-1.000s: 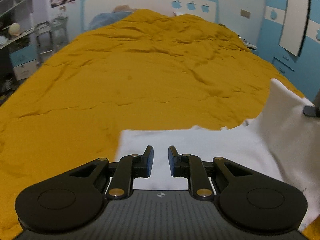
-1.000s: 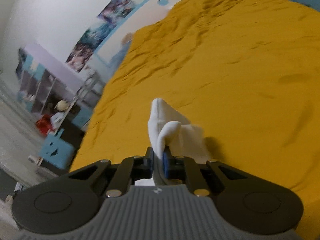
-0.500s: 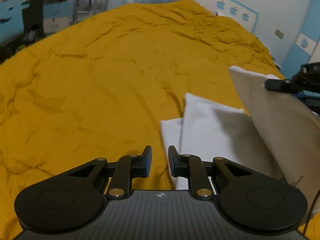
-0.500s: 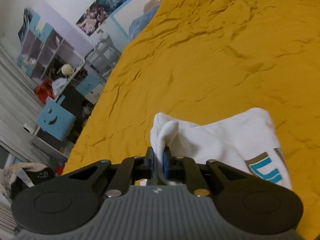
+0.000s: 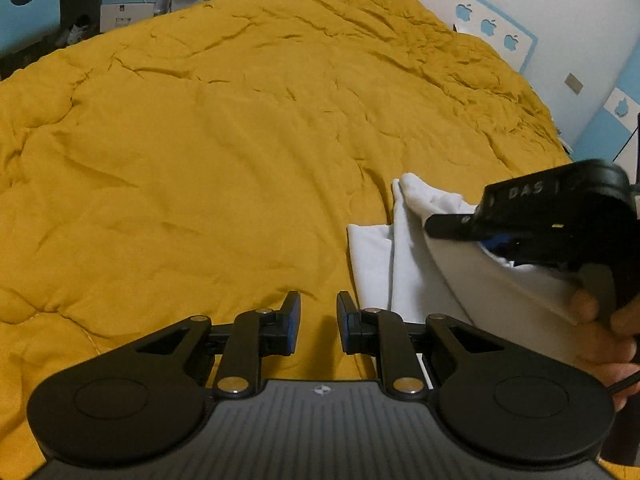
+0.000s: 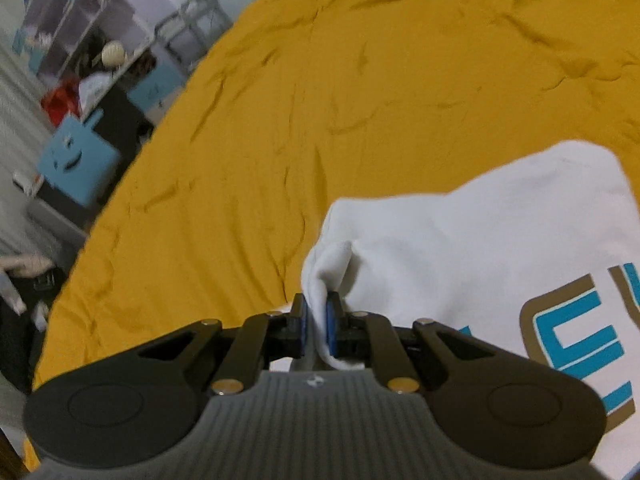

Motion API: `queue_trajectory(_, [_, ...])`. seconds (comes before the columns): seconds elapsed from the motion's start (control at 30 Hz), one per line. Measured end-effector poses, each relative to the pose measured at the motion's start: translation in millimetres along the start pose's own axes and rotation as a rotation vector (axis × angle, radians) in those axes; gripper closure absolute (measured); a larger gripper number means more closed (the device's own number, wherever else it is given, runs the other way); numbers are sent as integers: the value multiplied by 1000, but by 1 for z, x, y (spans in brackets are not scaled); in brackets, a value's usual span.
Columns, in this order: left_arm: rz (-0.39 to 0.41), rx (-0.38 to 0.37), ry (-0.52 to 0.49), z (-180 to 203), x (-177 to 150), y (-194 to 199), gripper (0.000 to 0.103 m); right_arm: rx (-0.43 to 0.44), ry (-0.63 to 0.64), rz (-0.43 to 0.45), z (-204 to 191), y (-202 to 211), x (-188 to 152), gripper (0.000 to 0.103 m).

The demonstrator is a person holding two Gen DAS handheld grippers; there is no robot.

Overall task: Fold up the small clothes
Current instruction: 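Grasp the sweatshirt edge with the right gripper and fold it over, then lay the fold down and open the right gripper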

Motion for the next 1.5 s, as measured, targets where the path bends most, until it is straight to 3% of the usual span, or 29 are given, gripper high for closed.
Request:
queue_trajectory(0.1, [0, 22, -22, 1, 2, 5, 82, -11, 20, -21, -3, -2, 2, 93])
queue_trajectory(0.3, [4, 58, -29, 0, 2, 30, 82, 45, 124, -12, -42, 45, -3, 92])
queue_trajectory(0.53, [7, -27, 13, 1, -11, 72, 79, 200, 224, 70, -77, 138, -29, 89])
queue_trajectory(0.67, [-3, -98, 62, -1, -25, 90, 69, 117, 274, 115, -52, 185, -53, 84])
queue_trajectory(0.8, [-37, -191, 153, -5, -44, 95, 51, 18, 267, 113, -7, 215, -90, 80])
queue_trajectory(0.93, [-118, -266, 258, -3, -70, 87, 48, -87, 246, 82, 41, 233, -133, 76])
queue_trajectory(1.1, [-243, -320, 375, 1, -88, 57, 41, -115, 228, 45, 72, 244, -172, 70])
queue_trajectory(1.23, [-235, -351, 439, 5, -77, 37, 41, -124, 213, 30, 80, 244, -184, 67])
queue_trajectory(1.33, [-226, -338, 429, 6, -66, 26, 67, -131, 213, 20, 80, 235, -186, 64])
queue_trajectory(1.37, [-219, -345, 431, 6, -62, 25, 80, -129, 217, 18, 78, 232, -186, 62])
queue_trajectory(1.5, [-99, -385, 374, 16, -42, 54, 89, -148, 239, -6, 75, 216, -188, 60])
Point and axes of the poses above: each gripper's, at about its wrist camera, not at the fingertips, and y roughly against the way its jaws point, z to its right, x to its top, the point moved 8 cm from there along -y, roughly the way its jaws point, and after that the axes turned 15 degrees about x, right-handed, at the moved point
